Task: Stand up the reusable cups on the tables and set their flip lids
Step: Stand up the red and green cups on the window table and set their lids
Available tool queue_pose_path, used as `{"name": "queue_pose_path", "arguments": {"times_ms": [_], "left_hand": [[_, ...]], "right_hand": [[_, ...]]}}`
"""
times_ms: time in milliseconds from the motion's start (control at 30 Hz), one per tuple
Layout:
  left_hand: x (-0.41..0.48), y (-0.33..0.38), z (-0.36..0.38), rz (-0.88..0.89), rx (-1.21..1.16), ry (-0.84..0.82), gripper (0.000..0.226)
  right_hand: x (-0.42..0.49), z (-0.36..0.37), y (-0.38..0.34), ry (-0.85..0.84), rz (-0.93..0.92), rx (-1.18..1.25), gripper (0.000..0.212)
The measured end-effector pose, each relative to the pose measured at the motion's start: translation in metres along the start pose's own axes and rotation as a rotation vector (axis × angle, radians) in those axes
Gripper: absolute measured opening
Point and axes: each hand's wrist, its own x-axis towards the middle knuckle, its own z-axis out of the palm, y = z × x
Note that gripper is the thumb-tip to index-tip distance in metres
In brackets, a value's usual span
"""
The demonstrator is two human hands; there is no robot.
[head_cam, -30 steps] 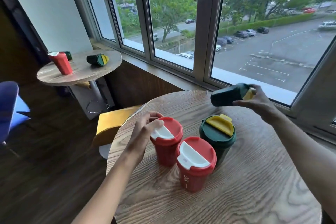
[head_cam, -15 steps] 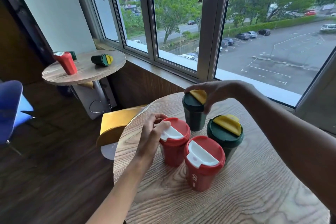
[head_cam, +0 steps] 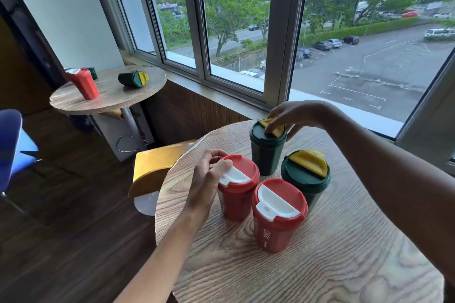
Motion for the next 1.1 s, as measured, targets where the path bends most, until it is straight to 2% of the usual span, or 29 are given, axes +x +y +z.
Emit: {"name": "queue_pose_path", "arguments": {"times_ms": [167,300,400,800,1100], "left_hand": [[0.000,0.004,-0.006,-0.051,-0.047,-0.010,0.041],[0.002,0.005,-0.009,-0.113,-0.094,-0.017,0.042],[0.002,0.004,-0.009,-0.117,-0.096,-0.015,0.042],[0.000,0.006,-0.007,-0.126,-0.134,-0.026,0.037],[0.001,0.003,-0.008,-0.122,-0.131,-0.018,0.036]], "right_hand": [[0.000,0.005,-0.004,0.022,-0.060,0.001,0.036],[-0.003,0.008,-0.009,-0.021,-0.073,-0.026,0.044],[-0.007,0.009,-0.011,-0.058,-0.069,-0.048,0.052],[-0.015,0.016,-0.009,-0.110,-0.073,-0.033,0.058],[-0.016,0.016,-0.010,-0.145,-0.061,-0.043,0.056]]}}
